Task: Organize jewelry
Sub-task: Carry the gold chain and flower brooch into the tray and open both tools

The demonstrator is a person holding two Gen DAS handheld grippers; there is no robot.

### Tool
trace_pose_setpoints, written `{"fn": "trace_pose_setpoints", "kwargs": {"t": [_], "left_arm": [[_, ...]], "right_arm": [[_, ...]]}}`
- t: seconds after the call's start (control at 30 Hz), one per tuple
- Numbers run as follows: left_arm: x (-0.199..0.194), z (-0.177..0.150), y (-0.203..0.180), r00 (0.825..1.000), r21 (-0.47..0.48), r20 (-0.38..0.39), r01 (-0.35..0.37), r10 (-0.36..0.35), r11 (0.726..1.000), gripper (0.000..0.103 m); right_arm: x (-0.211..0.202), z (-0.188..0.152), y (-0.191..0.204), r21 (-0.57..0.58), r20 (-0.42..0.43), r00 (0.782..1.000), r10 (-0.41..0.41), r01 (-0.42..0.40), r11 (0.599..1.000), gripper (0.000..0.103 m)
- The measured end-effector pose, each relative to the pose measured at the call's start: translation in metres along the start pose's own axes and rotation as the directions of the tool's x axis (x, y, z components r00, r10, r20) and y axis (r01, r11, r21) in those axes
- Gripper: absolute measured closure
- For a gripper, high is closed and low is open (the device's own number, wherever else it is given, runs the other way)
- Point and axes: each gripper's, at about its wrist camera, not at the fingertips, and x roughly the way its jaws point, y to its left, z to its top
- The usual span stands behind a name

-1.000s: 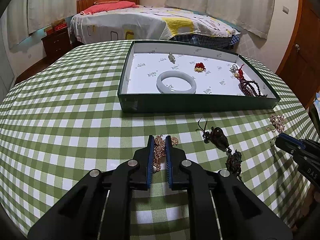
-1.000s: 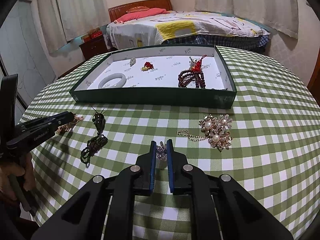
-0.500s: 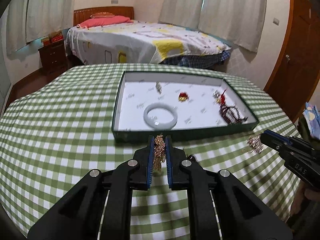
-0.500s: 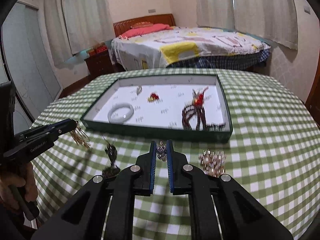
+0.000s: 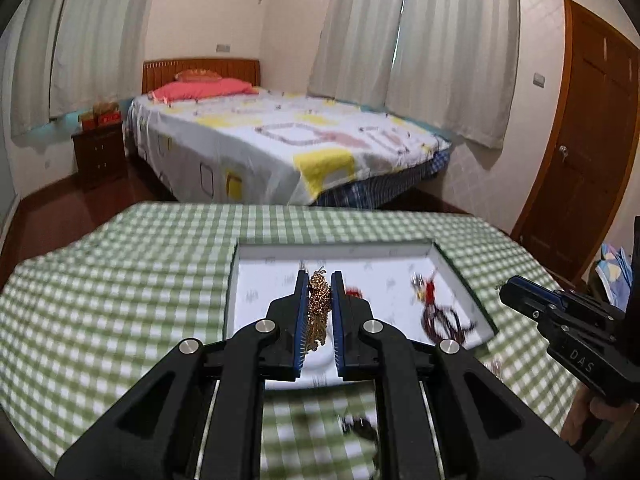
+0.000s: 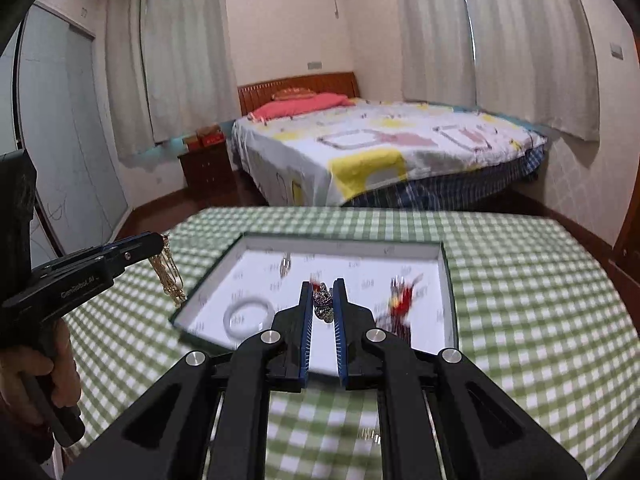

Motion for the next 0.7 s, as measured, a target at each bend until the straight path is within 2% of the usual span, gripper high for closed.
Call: {"fn": "trace_pose_setpoints", "kwargs": {"t": [0.3, 0.53, 0.7], "left_arm": [[0.045, 0.031, 0.003, 1.0, 0.008, 0.023, 0.0, 0.0, 1.0, 0.092], [0.112, 0.023, 0.01, 0.998, 0.012, -0.062, -0.03, 0.031, 0.999, 0.092], [0.16, 0.008, 0.022, 0.986, 0.003, -0.16, -0.054, 0.054, 0.999, 0.092]], "right_arm": [[0.04, 0.035, -0.014, 0.001, 0.046, 0.999, -0.001, 0.001, 1.0, 0.092], [0.1, 0.035, -0.028, -0.005, -0.002, 1.0, -0.021, 0.021, 1.0, 0.092], [0.144, 0.026, -0.041, 0.011, -0.091, 0.996, -0.025, 0.026, 1.0, 0.092]]}}
